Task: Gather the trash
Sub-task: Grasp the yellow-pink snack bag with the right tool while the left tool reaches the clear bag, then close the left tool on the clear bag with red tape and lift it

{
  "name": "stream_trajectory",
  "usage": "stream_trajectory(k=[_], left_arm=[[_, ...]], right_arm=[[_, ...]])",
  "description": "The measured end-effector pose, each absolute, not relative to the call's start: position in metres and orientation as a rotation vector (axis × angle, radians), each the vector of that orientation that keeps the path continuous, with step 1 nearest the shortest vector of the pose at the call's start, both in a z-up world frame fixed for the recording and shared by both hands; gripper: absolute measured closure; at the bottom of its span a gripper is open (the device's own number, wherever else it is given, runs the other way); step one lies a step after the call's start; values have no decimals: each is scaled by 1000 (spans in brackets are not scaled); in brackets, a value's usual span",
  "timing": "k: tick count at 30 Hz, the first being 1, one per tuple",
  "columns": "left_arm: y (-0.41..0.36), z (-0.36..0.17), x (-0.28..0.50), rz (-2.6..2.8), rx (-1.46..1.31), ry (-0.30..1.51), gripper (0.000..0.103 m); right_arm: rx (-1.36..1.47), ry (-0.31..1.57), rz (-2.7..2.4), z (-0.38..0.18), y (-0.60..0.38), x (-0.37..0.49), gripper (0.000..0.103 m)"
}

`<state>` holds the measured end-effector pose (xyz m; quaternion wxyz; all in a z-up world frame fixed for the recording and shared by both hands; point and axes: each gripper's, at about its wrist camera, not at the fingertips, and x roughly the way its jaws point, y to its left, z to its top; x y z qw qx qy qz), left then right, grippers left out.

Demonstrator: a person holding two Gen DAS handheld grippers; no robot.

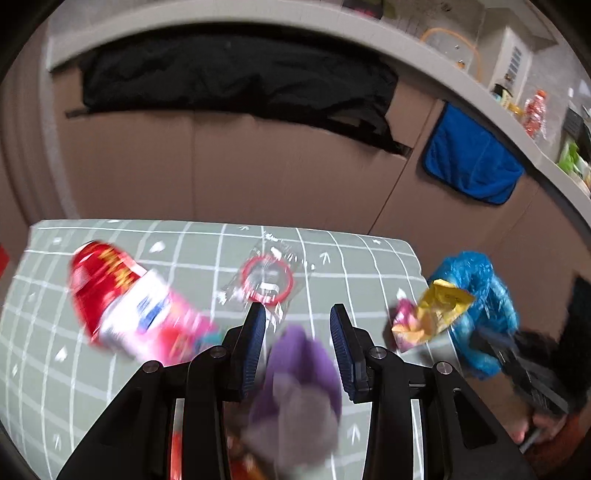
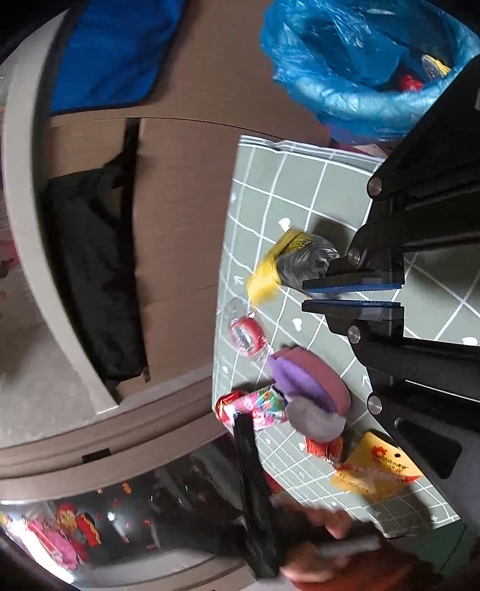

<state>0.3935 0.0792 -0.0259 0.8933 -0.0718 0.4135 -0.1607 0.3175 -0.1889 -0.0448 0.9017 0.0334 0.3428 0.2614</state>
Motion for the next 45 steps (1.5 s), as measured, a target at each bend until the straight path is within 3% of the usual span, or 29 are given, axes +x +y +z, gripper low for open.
stream_trajectory(k=[9, 10, 13, 14, 19, 27, 28, 32, 40, 45], left_arm=[[78, -76, 502, -180, -116, 1034, 65], [76, -81, 504, -187, -105, 1042, 65], [71, -82, 496, -223, -81, 1046, 65], [68, -84, 490, -248, -59, 1063, 65], [57, -87, 450, -295, 66, 1055, 65], [74, -90, 420, -341, -3, 1074, 63], [76, -90, 419, -341, -7, 1072, 63], [78, -92, 413, -347, -37, 1085, 62], [62, -90, 414, -462, -157, 1159, 62], [30, -94, 416, -443, -39, 1197, 57]], right_arm=[[68, 705, 516, -47, -205, 313, 97], [69, 705, 511, -47, -207, 315, 93], [66, 706, 490, -47, -210, 326, 66], [65, 704, 490, -47, -210, 331, 65], [48, 720, 500, -50, -196, 364, 64], [-23, 834, 544, -81, -147, 423, 63], [-19, 872, 571, -88, -142, 427, 68], [26, 830, 552, -84, -149, 414, 80], [94, 749, 501, -48, -188, 370, 81], [94, 727, 464, -40, -208, 343, 81]])
